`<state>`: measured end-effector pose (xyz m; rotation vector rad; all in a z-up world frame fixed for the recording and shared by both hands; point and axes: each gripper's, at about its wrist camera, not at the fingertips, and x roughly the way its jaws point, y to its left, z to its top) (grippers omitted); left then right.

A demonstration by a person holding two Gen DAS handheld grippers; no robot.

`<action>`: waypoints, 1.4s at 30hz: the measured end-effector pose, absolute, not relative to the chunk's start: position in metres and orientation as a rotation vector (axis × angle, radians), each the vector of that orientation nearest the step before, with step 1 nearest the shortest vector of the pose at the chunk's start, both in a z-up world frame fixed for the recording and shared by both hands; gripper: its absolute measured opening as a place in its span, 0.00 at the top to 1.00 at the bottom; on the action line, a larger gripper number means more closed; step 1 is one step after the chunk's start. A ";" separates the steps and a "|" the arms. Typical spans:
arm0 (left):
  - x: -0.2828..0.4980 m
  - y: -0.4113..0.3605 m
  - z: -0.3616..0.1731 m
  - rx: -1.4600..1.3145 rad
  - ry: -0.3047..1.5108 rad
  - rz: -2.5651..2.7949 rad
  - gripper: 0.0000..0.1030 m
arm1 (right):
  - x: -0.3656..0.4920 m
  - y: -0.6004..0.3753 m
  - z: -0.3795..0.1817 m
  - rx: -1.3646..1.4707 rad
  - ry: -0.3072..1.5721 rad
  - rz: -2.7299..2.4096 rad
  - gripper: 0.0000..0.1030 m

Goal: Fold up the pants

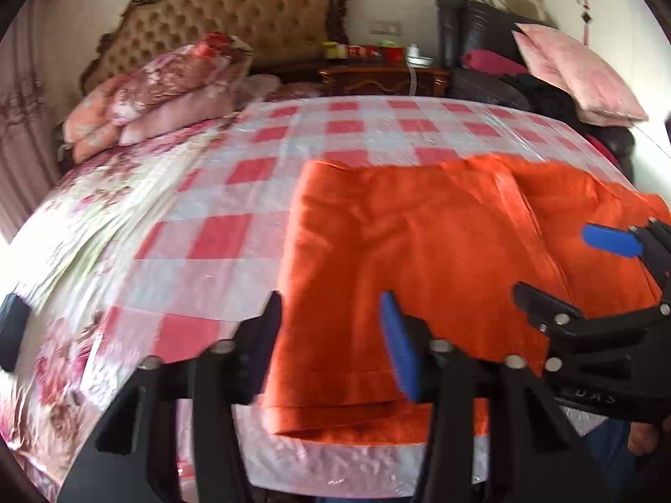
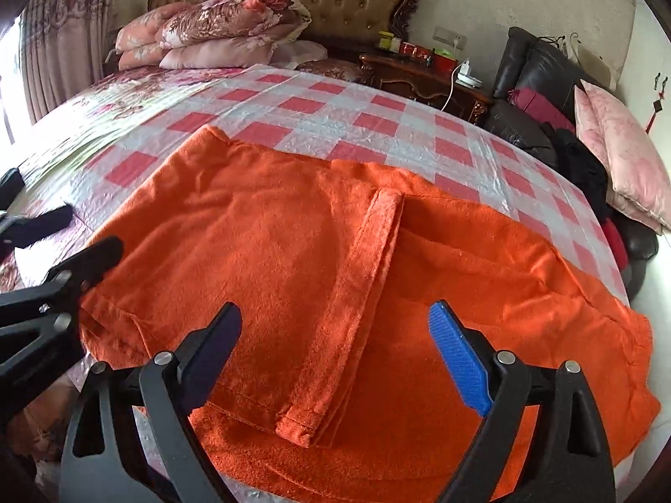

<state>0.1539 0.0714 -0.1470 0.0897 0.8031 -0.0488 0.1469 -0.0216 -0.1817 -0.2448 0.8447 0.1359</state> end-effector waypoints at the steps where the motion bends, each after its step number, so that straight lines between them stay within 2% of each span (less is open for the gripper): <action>1: 0.155 0.071 -0.151 0.078 0.808 -0.076 0.67 | 0.147 -0.021 -0.186 -0.262 0.855 0.136 0.20; 3: 0.155 0.071 -0.159 0.084 0.824 -0.092 0.72 | 0.146 -0.023 -0.192 -0.260 0.858 0.141 0.20; 7: 0.155 0.085 -0.170 0.086 0.827 -0.095 0.70 | 0.147 -0.032 -0.195 -0.202 0.879 0.162 0.20; 8: 0.155 0.087 -0.171 0.120 0.823 -0.061 0.69 | 0.147 -0.035 -0.196 -0.186 0.884 0.166 0.19; 9: 0.155 0.093 -0.171 0.138 0.822 -0.019 0.61 | 0.148 -0.037 -0.196 -0.175 0.889 0.168 0.17; 10: 0.156 0.104 -0.170 0.106 0.829 0.004 0.57 | 0.149 -0.039 -0.196 -0.164 0.894 0.174 0.17; 11: 0.158 0.114 -0.169 0.062 0.838 0.016 0.57 | 0.150 -0.040 -0.197 -0.151 0.901 0.182 0.16; 15: 0.183 0.116 -0.143 0.040 0.801 -0.040 0.66 | 0.152 -0.043 -0.198 -0.136 0.910 0.195 0.15; 18: 0.218 0.097 -0.131 0.029 0.828 -0.183 0.67 | 0.153 -0.043 -0.198 -0.134 0.910 0.185 0.13; 24: 0.290 0.082 -0.163 0.101 0.936 -0.235 0.72 | 0.155 -0.046 -0.200 -0.129 0.911 0.195 0.11; 26: 0.305 0.092 -0.164 0.053 0.951 -0.219 0.80 | 0.154 -0.046 -0.200 -0.129 0.908 0.198 0.11; 27: 0.312 0.097 -0.164 0.049 0.968 -0.194 0.89 | 0.154 -0.047 -0.200 -0.129 0.909 0.199 0.11; 28: 0.316 0.099 -0.164 0.054 0.977 -0.180 0.93 | 0.155 -0.047 -0.200 -0.126 0.911 0.202 0.11; 31: 0.319 0.102 -0.154 0.080 0.970 -0.085 0.91 | 0.156 -0.048 -0.200 -0.126 0.915 0.211 0.10; 34: 0.302 0.107 -0.133 0.010 0.908 -0.065 0.78 | 0.156 -0.049 -0.199 -0.128 0.921 0.229 0.10; 39: 0.243 0.092 -0.136 -0.013 0.913 -0.112 0.78 | 0.156 -0.050 -0.199 -0.131 0.931 0.244 0.09; 42: 0.203 0.075 -0.155 0.099 0.961 -0.101 0.78 | 0.156 -0.050 -0.199 -0.129 0.934 0.240 0.09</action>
